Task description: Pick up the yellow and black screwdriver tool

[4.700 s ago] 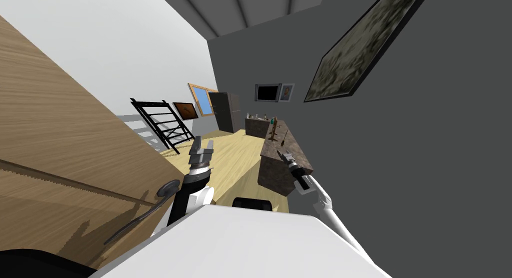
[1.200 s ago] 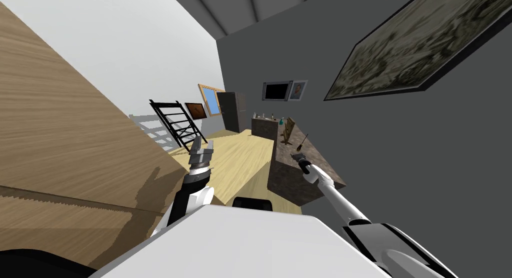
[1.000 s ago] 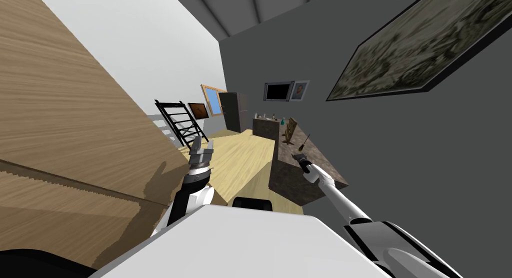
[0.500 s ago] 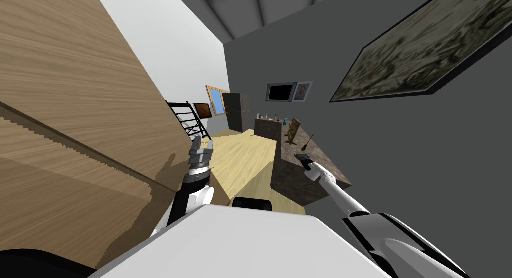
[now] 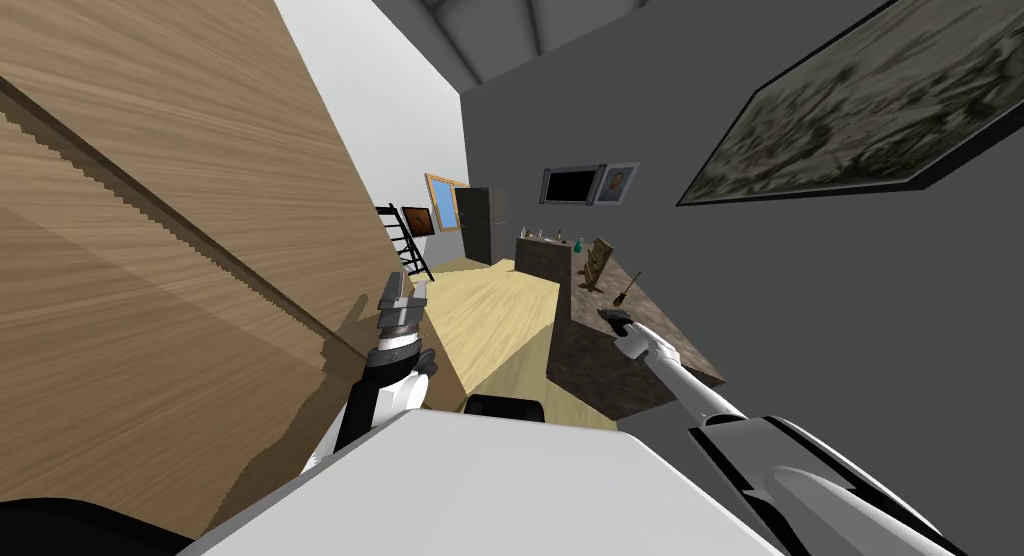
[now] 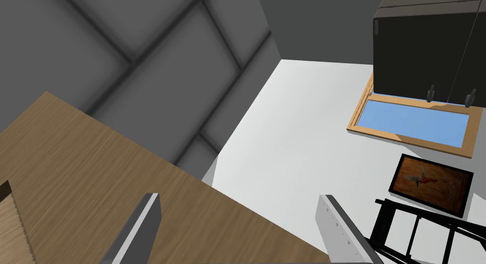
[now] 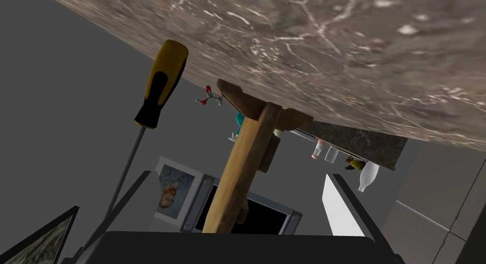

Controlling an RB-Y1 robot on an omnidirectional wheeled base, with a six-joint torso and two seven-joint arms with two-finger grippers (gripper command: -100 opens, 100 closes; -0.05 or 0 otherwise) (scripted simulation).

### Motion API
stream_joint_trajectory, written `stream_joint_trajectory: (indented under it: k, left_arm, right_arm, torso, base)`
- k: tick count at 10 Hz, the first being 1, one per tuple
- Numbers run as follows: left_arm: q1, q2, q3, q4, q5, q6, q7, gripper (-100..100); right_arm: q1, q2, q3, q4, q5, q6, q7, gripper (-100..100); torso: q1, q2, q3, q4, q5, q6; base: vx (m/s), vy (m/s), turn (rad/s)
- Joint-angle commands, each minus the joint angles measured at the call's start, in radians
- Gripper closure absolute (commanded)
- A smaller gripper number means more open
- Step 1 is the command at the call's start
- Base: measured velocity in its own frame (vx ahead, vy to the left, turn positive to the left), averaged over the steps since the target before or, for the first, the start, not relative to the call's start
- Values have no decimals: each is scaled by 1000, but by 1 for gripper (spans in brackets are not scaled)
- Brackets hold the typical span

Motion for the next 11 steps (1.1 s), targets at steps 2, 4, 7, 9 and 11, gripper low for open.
stream_joint_trajectory:
  k: [2, 4, 7, 9, 11]
  left_arm:
    - [-1, 1, -3, 1, -1, 1, 1, 0]
    - [-2, 1, -5, 1, -1, 1, 1, 0]
    - [-3, 2, -8, 1, -2, 2, 2, 0]
    - [-4, 2, -9, 1, -2, 2, 2, 0]
    - [-4, 2, -9, 1, -2, 2, 3, 0]
  right_arm:
    - [-40, -31, 13, 72, -73, 44, -2, -100]
    - [-53, -44, 16, 96, -108, 62, -2, -100]
    - [-75, -68, 19, 142, -166, 96, -2, -100]
    - [-94, -92, 19, 185, -220, 126, -1, -100]
    - [-103, -104, 18, 206, -245, 140, 0, -100]
  torso:
    - [2, 1, 1, 0, 1, -3]
    - [8, 4, 3, 1, 2, -5]
    - [13, 8, 5, 2, 4, -9]
    - [14, 9, 6, 3, 5, -11]
    - [14, 9, 6, 3, 5, -11]
  base:
    - [3, 5, 129]
    - [5, -4, 89]
    - [12, -19, 106]
    - [28, -53, 159]
    - [40, -69, 110]
